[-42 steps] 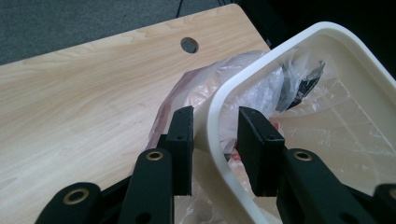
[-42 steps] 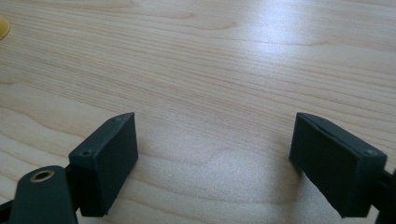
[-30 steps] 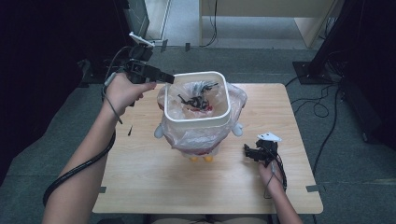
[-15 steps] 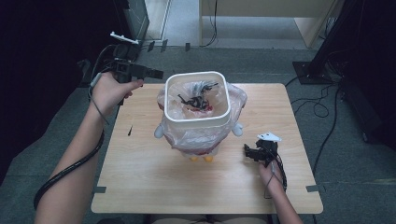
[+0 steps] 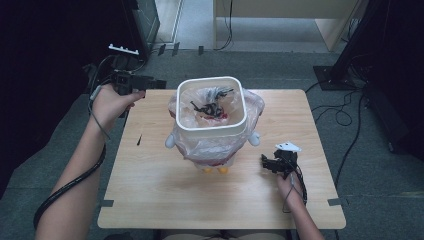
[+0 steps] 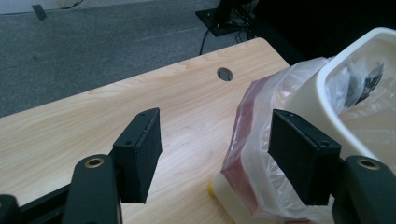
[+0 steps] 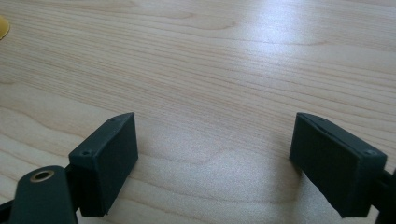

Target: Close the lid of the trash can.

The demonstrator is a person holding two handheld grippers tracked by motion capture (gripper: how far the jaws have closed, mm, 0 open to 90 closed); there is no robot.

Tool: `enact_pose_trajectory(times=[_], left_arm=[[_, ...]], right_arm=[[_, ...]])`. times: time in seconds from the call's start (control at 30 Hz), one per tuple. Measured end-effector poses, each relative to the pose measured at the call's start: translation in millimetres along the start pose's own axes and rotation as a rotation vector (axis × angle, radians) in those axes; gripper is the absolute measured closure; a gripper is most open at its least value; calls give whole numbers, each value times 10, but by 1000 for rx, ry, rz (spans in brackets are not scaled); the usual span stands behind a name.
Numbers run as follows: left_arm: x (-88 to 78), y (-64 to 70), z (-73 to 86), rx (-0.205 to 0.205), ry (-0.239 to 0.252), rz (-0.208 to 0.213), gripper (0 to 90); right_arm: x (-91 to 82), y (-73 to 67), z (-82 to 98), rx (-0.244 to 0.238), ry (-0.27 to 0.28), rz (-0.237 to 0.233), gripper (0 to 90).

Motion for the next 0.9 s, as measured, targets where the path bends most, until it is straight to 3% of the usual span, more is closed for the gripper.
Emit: enact_pose_trajectory(times=[0.1, 0.23, 0.3, 0.37, 0.5, 0.6, 0.67, 0.77, 0.9], left_arm=[[0, -60, 44, -1, 11, -2, 346], [19, -93, 91, -32, 36, 15, 306], [28, -123, 120, -24, 37, 3, 302], [48, -169, 165, -19, 29, -16, 301], [74, -247, 259, -49, 21, -3, 284], [82, -250, 334, -35, 10, 48, 285], [104, -280, 376, -38, 4, 39, 277], [162, -325, 473, -45, -35, 25, 191], [220, -372, 550, -59, -22, 25, 191]], right_arm=[[0, 0, 0, 0, 0, 0, 149], [0, 0, 0, 0, 0, 0, 149], [0, 0, 0, 0, 0, 0, 149], [0, 0, 0, 1, 0, 1, 149], [0, 0, 0, 1, 0, 1, 149], [0, 0, 0, 0, 0, 1, 149], [0, 0, 0, 0, 0, 0, 149], [0, 0, 0, 1, 0, 0, 149], [0, 0, 0, 1, 0, 0, 149]])
Point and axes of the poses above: each handheld gripper's, and its own axes: x roughly forward along the jaws, z roughly out of its underside, y roughly to its right, the point moved 10 cm from there along x, roughly forward along the jaws, and after that the axes turned 7 degrees about z, right-handed, at the moved point
